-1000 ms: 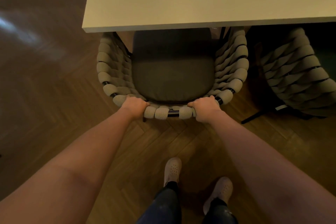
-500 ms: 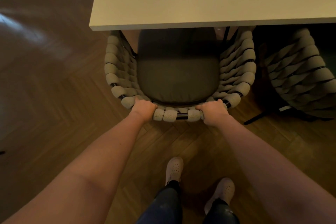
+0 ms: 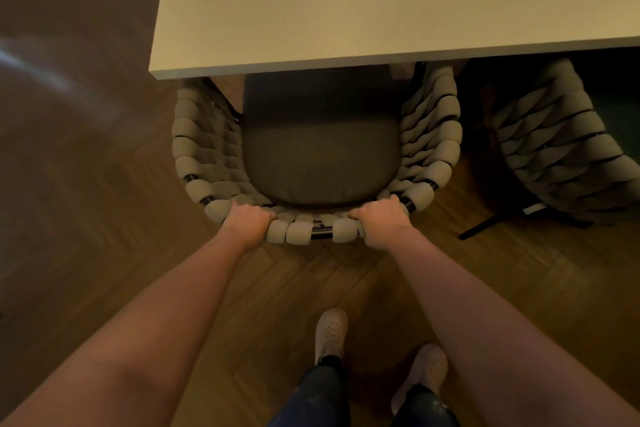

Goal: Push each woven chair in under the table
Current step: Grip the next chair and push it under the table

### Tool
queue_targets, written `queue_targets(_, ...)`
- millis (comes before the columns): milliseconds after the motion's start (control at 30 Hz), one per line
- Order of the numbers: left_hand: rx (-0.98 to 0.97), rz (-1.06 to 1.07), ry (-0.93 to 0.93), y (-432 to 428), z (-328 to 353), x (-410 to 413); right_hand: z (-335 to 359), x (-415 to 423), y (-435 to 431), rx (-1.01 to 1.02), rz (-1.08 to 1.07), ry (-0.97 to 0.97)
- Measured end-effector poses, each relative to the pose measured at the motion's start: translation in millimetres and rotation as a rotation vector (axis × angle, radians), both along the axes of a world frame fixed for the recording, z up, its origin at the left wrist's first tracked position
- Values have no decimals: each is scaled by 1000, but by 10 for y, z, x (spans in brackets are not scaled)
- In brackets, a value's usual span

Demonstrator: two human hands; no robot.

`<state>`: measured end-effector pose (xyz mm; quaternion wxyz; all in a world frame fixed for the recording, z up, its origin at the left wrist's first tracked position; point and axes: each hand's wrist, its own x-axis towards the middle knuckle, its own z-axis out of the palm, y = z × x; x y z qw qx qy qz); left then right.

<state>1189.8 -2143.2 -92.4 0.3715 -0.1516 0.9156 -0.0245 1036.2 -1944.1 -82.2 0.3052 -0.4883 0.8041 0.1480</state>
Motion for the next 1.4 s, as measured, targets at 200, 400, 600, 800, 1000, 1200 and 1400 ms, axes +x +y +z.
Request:
queue_targets(200,9,6,-8,87,-8,-35,-42,-71,86,-15,31,-20)
queue_targets(400,-8,36,-23,146,-2,-72,-95,-98,128,-28,59,-8)
queue_targets(600,9,58,1,240,-3,-89,-106,-165,246,-87,92,-3)
queue_targets(800,-1,68,-50,326,12,-160,-127,-233,315,-78,134,-8)
queue_targets(1000,109,80,-269,434,152,-474,-180,-310,434,-202,83,-36)
queue_targets(1200,374,171,192,1500,294,-1219,22,-898,1360,-465,-83,36)
queue_targets(1400,280,69,411,2808,376,-2040,231,-1812,2803,-467,-247,45)
